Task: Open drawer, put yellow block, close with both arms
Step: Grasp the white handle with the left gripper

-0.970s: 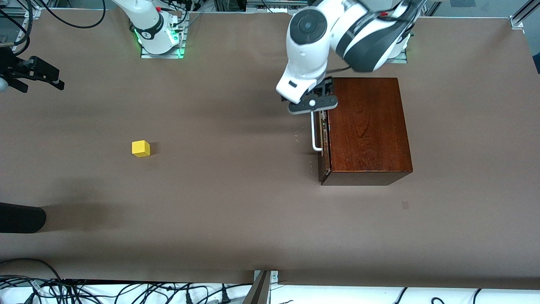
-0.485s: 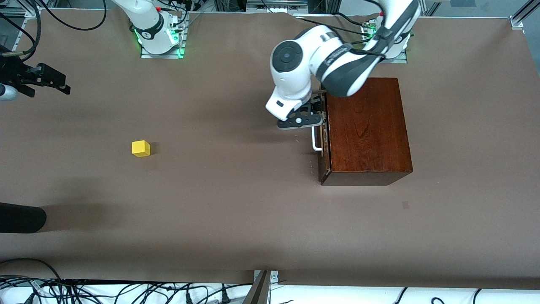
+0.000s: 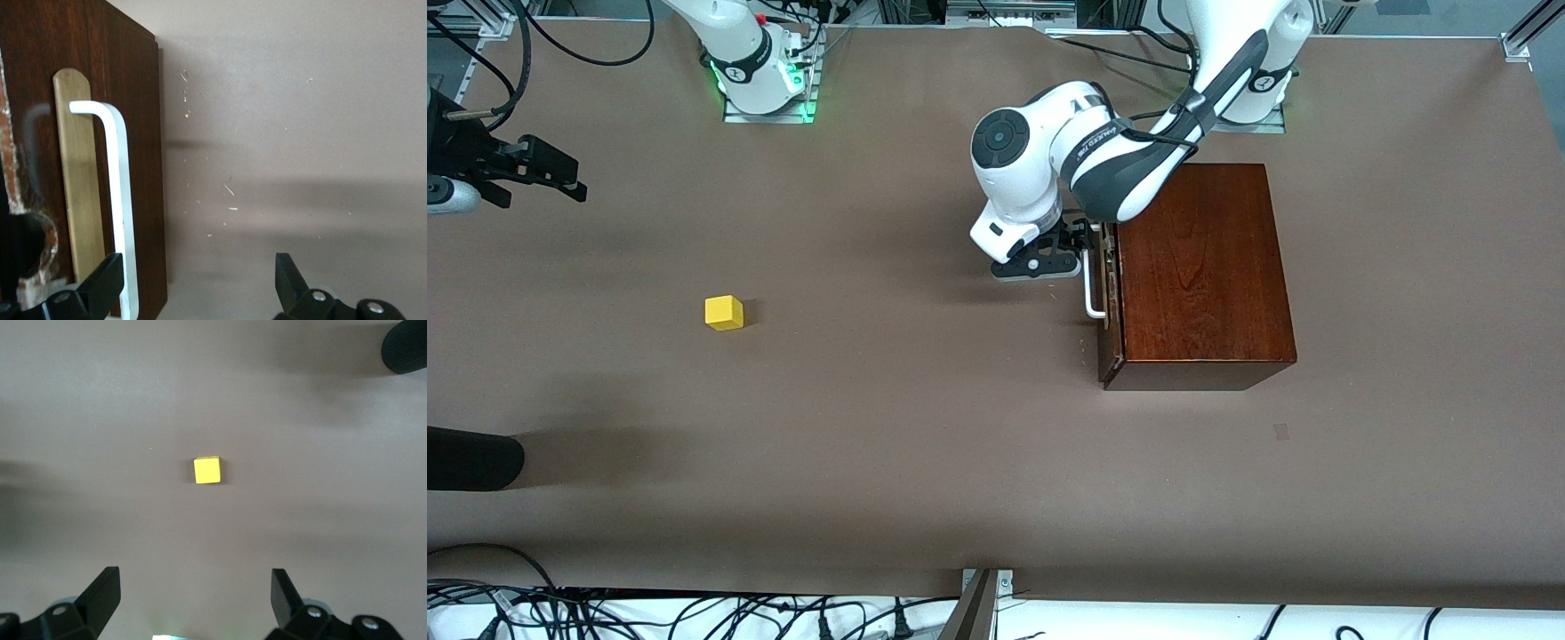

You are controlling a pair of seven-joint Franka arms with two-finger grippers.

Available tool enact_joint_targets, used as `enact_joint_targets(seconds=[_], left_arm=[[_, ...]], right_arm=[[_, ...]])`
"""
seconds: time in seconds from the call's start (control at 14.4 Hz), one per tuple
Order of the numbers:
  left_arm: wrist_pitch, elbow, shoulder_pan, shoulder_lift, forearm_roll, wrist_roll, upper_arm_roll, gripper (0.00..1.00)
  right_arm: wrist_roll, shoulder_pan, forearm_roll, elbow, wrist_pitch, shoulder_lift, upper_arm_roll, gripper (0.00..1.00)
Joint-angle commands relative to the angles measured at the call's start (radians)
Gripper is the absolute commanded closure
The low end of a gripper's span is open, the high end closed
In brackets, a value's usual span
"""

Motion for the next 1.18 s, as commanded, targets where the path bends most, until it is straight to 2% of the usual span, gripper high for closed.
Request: enact_joint_targets(seconds=[0.0, 0.28, 0.42, 0.76, 1.11], left_arm=[[0.005, 0.005, -0.012, -0.001, 0.040, 0.059, 0.022, 0.00], [0.011, -0.007, -0.009, 0.001, 0.048, 0.082, 0.043, 0.00], [0.021, -0.029, -0.009, 0.001, 0.094, 0.082, 0.043, 0.00], [0.031, -0.030, -0.009, 0.022, 0.094, 0.064, 0.043, 0.00], [0.056, -0.029, -0.010, 0.044, 0.088, 0.061, 0.043, 0.00]], right_arm=[[0.002, -0.003, -0.001, 0.013, -0.003, 0.001, 0.009, 0.00], [-0.001, -0.003, -0.004, 0.010, -0.004, 0.003, 0.009, 0.00], [0.012, 0.008, -0.013, 0.013, 0.002, 0.004, 0.022, 0.00], [0.012, 0.025, -0.023, 0.012, 0.010, 0.010, 0.059, 0.00], [0.000, 0.020, -0.023, 0.013, 0.010, 0.010, 0.052, 0.00]])
